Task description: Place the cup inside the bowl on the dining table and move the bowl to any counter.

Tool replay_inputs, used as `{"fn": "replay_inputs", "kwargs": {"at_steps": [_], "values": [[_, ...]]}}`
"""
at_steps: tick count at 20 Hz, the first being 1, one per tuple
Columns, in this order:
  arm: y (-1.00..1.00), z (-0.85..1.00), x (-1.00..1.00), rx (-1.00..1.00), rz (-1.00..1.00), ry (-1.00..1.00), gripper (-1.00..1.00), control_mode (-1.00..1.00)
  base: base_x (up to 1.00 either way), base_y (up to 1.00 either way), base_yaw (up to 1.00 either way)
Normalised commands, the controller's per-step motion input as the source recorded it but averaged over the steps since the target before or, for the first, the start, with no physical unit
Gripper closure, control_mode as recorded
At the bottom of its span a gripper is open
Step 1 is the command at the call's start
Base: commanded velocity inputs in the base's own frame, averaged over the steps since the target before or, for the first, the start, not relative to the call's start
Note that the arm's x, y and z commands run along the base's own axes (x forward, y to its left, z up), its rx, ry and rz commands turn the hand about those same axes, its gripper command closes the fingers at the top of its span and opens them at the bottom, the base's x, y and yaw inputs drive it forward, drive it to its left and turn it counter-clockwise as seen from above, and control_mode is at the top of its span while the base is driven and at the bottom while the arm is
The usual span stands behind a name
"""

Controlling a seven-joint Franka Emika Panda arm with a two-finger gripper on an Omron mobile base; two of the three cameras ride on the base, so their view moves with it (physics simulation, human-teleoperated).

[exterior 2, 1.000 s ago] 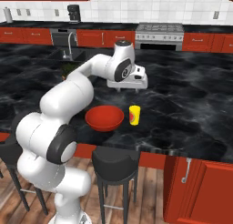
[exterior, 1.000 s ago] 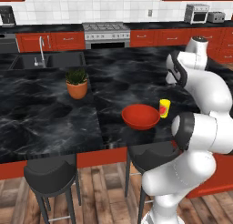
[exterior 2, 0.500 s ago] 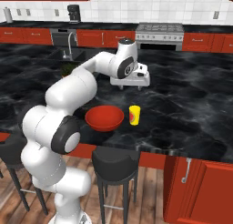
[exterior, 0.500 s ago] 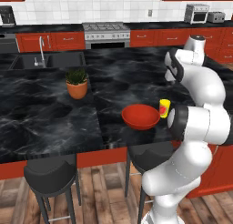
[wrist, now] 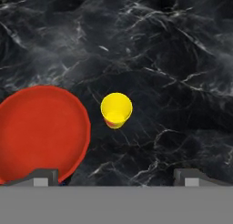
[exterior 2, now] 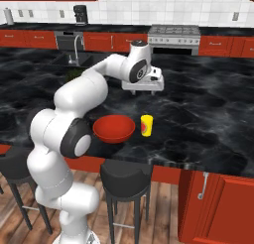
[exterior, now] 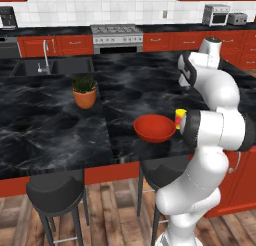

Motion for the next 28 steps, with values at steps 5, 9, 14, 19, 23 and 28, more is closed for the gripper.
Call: {"fn": "replay_inputs", "kwargs": {"at_steps": [5, 9, 14, 19, 23, 28], "values": [[-0.12, -0.01, 0.17, 0.0, -0.01, 0.0, -1.0, -1.0, 0.0, 0.0, 0.0], [-0.16, -0.1, 0.01, 0.02, 0.0, -0.04, -1.0, -1.0, 0.0, 0.0, 0.0], [-0.13, -0.17, 0.0, 0.04, -0.01, -0.06, -1.0, -1.0, 0.0, 0.0, 0.0], [-0.07, -0.05, 0.0, 0.08, -0.02, -0.05, -1.0, -1.0, 0.0, 0.0, 0.0], [-0.06, -0.01, 0.0, 0.1, -0.03, -0.03, -1.0, -1.0, 0.0, 0.0, 0.0], [0.0, -0.02, 0.0, 0.08, -0.05, 0.0, -1.0, -1.0, 0.0, 0.0, 0.0]]}}
